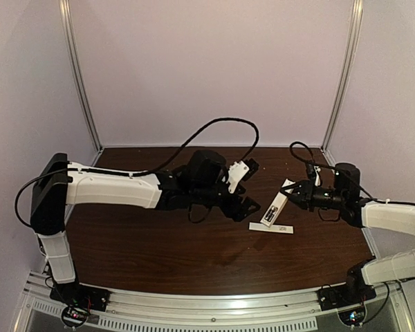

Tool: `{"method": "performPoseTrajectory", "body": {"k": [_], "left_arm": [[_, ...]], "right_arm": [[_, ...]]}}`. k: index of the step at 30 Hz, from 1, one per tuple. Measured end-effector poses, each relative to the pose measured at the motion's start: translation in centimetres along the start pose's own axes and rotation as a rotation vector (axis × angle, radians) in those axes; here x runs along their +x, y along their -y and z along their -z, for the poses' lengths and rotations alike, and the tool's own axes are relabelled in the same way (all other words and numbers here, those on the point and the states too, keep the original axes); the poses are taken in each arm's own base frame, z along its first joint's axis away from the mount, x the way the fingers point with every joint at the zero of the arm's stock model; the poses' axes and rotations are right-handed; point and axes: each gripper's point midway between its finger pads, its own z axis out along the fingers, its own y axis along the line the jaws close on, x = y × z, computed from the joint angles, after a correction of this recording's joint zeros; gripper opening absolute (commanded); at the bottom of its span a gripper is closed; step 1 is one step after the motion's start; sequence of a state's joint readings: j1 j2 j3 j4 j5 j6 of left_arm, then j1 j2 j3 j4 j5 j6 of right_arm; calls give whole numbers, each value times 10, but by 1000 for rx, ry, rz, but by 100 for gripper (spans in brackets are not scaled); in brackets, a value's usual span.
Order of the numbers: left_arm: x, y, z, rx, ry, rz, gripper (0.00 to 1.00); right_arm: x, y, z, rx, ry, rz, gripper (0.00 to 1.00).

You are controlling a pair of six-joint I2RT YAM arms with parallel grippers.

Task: Load the batteries into the remote control
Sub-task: Pass from the right arm to the left

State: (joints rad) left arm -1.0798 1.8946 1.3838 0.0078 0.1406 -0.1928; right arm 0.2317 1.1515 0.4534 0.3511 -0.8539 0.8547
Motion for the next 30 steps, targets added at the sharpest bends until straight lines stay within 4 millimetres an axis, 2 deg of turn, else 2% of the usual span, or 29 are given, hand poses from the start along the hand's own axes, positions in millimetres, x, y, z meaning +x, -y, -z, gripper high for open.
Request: {"method": "performPoseTrajectory", "body": {"k": [4, 6, 9, 12, 15, 16, 18, 22, 27, 30], "left_arm": [[-8, -6, 3, -26, 48, 68, 83], [3, -15, 14, -48, 46, 119, 83], [23, -43, 47, -136, 40, 204, 83], [27, -76, 89, -258, 76, 284, 84], [30, -96, 127, -348, 131, 354, 83], [34, -100, 138, -368, 145, 381, 83], [45, -108, 156, -406, 156, 429, 83], [67, -118, 167, -454, 134, 488, 83], [95, -117, 165, -465, 84, 527, 83], [102, -114, 161, -445, 67, 543, 82]], "right_arm": [[18, -2, -18, -15, -100, 18, 0], [25, -4, -28, -17, -150, 33, 0], [36, -10, -47, -23, -231, 78, 0], [53, -24, -70, -48, -329, 138, 1], [71, -32, -92, -69, -412, 182, 2], [77, -32, -104, -72, -444, 196, 1], [88, -33, -112, -77, -472, 203, 1], [108, -22, -128, -62, -513, 169, 1], [124, -4, -148, -34, -527, 94, 3], [129, 0, -159, -34, -520, 51, 4]]}}
